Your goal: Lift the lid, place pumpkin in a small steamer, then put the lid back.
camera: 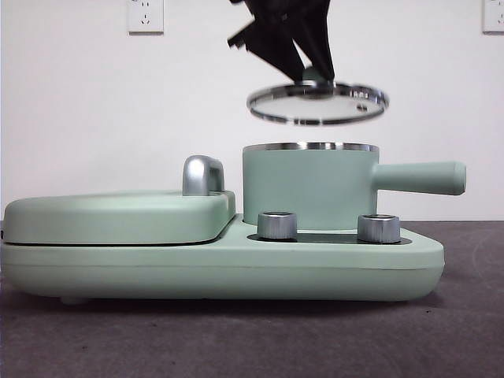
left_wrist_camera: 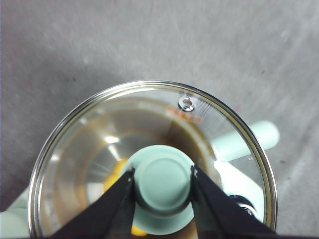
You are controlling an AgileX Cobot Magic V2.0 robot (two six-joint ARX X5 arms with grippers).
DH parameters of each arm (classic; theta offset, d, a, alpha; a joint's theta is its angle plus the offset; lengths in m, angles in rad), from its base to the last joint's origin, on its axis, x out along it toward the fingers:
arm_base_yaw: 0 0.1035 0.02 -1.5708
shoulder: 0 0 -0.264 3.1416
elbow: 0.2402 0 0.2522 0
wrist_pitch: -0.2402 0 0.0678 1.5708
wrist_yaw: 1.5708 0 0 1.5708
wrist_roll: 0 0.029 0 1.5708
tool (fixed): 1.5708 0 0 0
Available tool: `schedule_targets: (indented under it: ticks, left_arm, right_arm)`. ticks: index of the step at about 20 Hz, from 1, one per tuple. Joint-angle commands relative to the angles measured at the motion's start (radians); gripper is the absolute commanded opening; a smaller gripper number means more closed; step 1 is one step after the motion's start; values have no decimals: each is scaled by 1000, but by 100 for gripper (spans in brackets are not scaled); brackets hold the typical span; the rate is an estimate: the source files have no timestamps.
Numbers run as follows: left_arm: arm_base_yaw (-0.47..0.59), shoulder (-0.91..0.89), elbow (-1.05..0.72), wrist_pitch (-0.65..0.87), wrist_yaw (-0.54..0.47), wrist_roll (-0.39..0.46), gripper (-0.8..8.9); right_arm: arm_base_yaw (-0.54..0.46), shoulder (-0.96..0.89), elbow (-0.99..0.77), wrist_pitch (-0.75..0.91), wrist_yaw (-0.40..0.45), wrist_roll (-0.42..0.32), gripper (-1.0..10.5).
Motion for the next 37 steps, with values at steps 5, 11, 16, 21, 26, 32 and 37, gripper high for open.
schedule_targets:
  ticks: [5, 11, 16, 21, 26, 32, 37]
  left_arm:
    - [10, 45, 38, 16, 3, 22, 55]
    - [26, 45, 38, 6, 4, 22, 54]
    - [26, 57, 38, 13, 6, 21, 54]
    - [26, 79, 38, 23, 31, 21, 54]
    - [27, 90, 38, 29, 40, 21, 49]
    - [27, 129, 38, 18, 39, 48, 19]
    - [27, 143, 38, -6, 37, 153, 19]
  right_arm:
    - [6, 4, 8, 11, 1, 14, 476]
    - [6, 4, 8, 11, 2, 14, 476]
    - [6, 4, 8, 11, 3, 15, 476]
    - [6, 4, 8, 11, 3, 15, 476]
    - [6, 4, 8, 11, 3, 15, 477]
    - [6, 4, 8, 11, 2, 18, 476]
    - [6, 4, 8, 11, 2, 19, 476]
